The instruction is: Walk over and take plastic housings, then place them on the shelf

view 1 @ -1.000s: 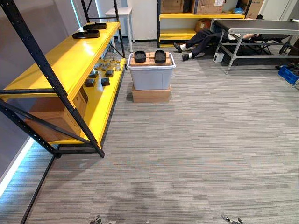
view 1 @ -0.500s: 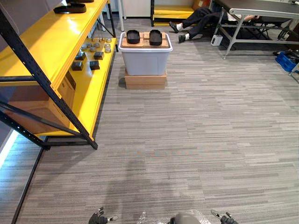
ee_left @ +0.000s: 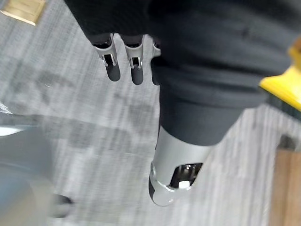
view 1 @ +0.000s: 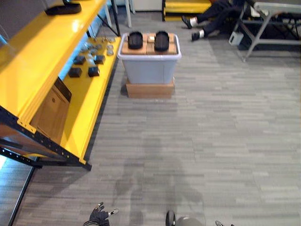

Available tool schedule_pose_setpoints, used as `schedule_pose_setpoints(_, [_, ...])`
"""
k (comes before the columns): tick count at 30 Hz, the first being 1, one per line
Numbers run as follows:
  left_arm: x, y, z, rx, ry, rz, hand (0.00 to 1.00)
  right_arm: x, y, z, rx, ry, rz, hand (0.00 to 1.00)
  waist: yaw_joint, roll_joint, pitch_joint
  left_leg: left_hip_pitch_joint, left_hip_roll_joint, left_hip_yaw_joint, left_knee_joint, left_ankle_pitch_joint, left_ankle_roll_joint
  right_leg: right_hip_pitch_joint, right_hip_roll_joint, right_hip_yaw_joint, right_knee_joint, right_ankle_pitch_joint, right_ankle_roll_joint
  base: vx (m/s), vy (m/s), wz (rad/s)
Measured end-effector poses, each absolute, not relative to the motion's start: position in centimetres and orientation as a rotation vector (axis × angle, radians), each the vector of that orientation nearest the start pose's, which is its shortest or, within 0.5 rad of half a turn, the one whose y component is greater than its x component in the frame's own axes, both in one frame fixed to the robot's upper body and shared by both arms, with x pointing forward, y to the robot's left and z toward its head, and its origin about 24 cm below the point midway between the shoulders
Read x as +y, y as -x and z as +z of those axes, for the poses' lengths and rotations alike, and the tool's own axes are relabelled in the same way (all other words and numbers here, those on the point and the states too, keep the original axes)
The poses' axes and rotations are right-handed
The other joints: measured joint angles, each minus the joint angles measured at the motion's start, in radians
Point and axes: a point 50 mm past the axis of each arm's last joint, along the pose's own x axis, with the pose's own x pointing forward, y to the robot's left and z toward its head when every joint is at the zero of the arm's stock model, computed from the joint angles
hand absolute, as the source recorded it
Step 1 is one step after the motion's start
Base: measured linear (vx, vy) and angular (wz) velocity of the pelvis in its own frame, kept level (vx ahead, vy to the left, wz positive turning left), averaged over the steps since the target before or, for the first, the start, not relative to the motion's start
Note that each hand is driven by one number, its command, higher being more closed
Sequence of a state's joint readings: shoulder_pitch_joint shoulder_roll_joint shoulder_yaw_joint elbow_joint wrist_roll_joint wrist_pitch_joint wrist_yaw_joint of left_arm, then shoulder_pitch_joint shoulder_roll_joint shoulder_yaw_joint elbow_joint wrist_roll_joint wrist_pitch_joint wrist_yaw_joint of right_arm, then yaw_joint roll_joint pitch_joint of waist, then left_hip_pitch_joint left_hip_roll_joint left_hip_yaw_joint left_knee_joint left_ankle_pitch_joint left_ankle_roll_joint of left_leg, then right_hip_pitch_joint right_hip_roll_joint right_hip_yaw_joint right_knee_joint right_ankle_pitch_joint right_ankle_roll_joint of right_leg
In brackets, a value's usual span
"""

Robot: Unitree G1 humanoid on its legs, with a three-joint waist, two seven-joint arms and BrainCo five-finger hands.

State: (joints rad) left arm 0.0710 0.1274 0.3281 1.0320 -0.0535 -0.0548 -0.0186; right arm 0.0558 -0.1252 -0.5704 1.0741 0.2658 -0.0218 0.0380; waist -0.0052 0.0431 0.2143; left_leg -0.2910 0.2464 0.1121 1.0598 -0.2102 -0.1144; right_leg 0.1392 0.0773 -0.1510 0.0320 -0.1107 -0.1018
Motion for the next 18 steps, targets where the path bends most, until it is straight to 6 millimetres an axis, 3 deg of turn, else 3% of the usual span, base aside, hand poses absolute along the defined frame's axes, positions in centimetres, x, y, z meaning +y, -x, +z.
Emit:
schedule_pose_setpoints(2, [23.7,-8.5,-15.4,1.041,0.111,0.400,0.00,-26.0,-10.5,-14.6,0.899,-0.442,-0.680,0.00,0.035,-0.016,0.027,-0.095,-0.057,-0.003,-0.281,-0.025,0.006,0.064,-0.023,0.058,-0.029,-0.028,0.016,0.52,0.057,-0.78])
schedule_pose_setpoints(3, [23.2,-7.8,-15.7,1.061,0.123,0.401,0.00,-26.0,-11.6,-14.3,0.873,-0.448,-0.670,0.00,0.049,-0.023,0.032,-0.119,-0.091,-0.017,-0.527,0.007,0.022,0.094,-0.044,0.081,-0.033,-0.061,0.025,0.36,0.105,-0.56])
schedule_pose_setpoints(4, [23.0,-7.5,-15.8,1.070,0.126,0.400,0.00,-26.1,-12.0,-14.2,0.867,-0.440,-0.663,0.00,0.055,-0.018,0.028,-0.134,-0.096,-0.027,-0.650,0.039,0.028,0.110,-0.047,0.088,-0.039,-0.080,0.032,0.48,0.162,-0.51])
schedule_pose_setpoints(5, [22.8,-7.3,-15.9,1.078,0.121,0.385,0.00,-26.3,-12.3,-14.0,0.861,-0.427,-0.659,0.00,0.064,0.000,0.025,-0.179,-0.084,-0.046,-0.743,0.136,-0.011,0.131,-0.041,0.108,-0.042,-0.125,0.040,0.52,0.205,-0.44])
schedule_pose_setpoints(6, [22.9,-7.2,-15.8,1.084,0.098,0.375,0.00,-25.9,-12.6,-14.1,0.876,-0.406,-0.636,0.00,0.086,-0.019,0.021,-0.190,-0.101,-0.038,-0.690,0.216,0.016,0.145,-0.069,0.129,-0.027,-0.159,0.060,0.54,0.224,-0.42])
schedule_pose_setpoints(7, [23.1,-7.2,-15.8,1.081,0.096,0.380,0.00,-25.5,-12.5,-14.2,0.888,-0.398,-0.621,0.00,0.090,-0.030,0.015,-0.194,-0.121,-0.049,-0.667,0.219,0.033,0.145,-0.089,0.136,-0.011,-0.167,0.069,0.62,0.219,-0.25])
schedule_pose_setpoints(8, [23.0,-7.5,-15.7,1.071,0.095,0.382,0.00,-25.2,-12.8,-14.3,0.892,-0.391,-0.596,0.00,0.081,-0.044,0.013,-0.191,-0.152,-0.077,-0.635,0.237,0.133,0.124,-0.107,0.143,0.078,-0.165,0.085,0.83,0.275,-0.10])
schedule_pose_setpoints(9, [23.2,-7.3,-15.7,1.077,0.090,0.388,0.00,-24.7,-12.7,-14.4,0.904,-0.391,-0.584,0.00,0.080,-0.056,0.016,-0.149,-0.170,-0.073,-0.628,0.282,0.181,0.075,-0.120,0.163,0.258,-0.155,0.115,0.85,0.272,-0.05])
schedule_pose_setpoints(10, [23.5,-7.1,-15.7,1.082,0.083,0.393,0.00,-24.4,-12.5,-14.6,0.912,-0.398,-0.582,0.00,0.079,-0.072,0.022,-0.112,-0.183,-0.066,-0.628,0.273,0.185,0.050,-0.132,0.166,0.370,-0.134,0.150,0.97,0.277,0.17])
schedule_pose_setpoints(11, [24.5,-7.0,-15.5,1.085,0.056,0.402,0.00,-23.6,-11.5,-15.1,0.940,-0.416,-0.582,0.00,0.063,-0.113,0.020,-0.016,-0.227,-0.071,-0.647,0.209,0.203,-0.028,-0.166,0.161,0.641,0.016,0.287,0.67,0.118,0.46])
schedule_pose_setpoints(12, [24.9,-7.1,-15.4,1.078,0.044,0.404,0.00,-23.2,-10.6,-15.4,0.967,-0.423,-0.587,0.00,0.049,-0.121,0.015,0.043,-0.241,-0.086,-0.675,0.182,0.212,-0.088,-0.179,0.154,0.787,0.203,0.308,0.67,0.066,0.62])
schedule_pose_setpoints(13, [25.1,-7.3,-15.2,1.072,0.038,0.405,0.00,-23.0,-9.9,-15.7,0.989,-0.428,-0.590,0.00,0.041,-0.126,0.012,0.087,-0.250,-0.096,-0.698,0.173,0.220,-0.119,-0.193,0.144,0.867,0.257,0.338,0.53,-0.016,0.47])
schedule_pose_setpoints(14, [25.1,-7.9,-15.1,1.054,0.038,0.402,0.00,-22.9,-9.7,-15.8,1.003,-0.430,-0.589,0.00,0.037,-0.121,0.015,0.182,-0.254,-0.111,-0.744,0.152,0.228,-0.194,-0.237,0.079,1.007,0.139,0.281,0.53,-0.007,0.39])
schedule_pose_setpoints(15, [24.9,-8.7,-15.0,1.033,0.042,0.393,0.00,-22.9,-9.6,-15.8,1.002,-0.430,-0.585,0.00,0.022,-0.104,0.019,0.254,-0.242,-0.129,-0.787,0.139,0.228,-0.242,-0.251,0.011,1.042,0.053,0.224,0.79,-0.029,0.48])
schedule_pose_setpoints(16, [24.6,-9.8,-14.8,1.012,0.030,0.364,0.00,-22.9,-9.4,-15.9,1.005,-0.430,-0.583,0.00,0.007,-0.072,0.032,0.351,-0.205,-0.154,-0.849,0.127,0.220,-0.292,-0.234,-0.046,0.977,-0.044,0.161,0.66,-0.047,0.48])
schedule_pose_setpoints(17, [24.5,-10.6,-14.6,0.997,0.023,0.349,0.00,-22.9,-9.2,-15.9,1.008,-0.429,-0.585,0.00,0.002,-0.057,0.033,0.389,-0.184,-0.165,-0.875,0.120,0.214,-0.321,-0.214,-0.062,0.910,-0.071,0.156,0.79,-0.118,0.62])
schedule_pose_setpoints(18, [24.5,-11.7,-14.3,0.966,0.019,0.342,0.00,-22.9,-8.7,-16.0,1.017,-0.428,-0.589,0.00,-0.016,-0.045,0.031,0.444,-0.152,-0.183,-0.909,0.110,0.202,-0.378,-0.178,-0.069,0.730,-0.090,0.160,0.67,-0.195,0.73])
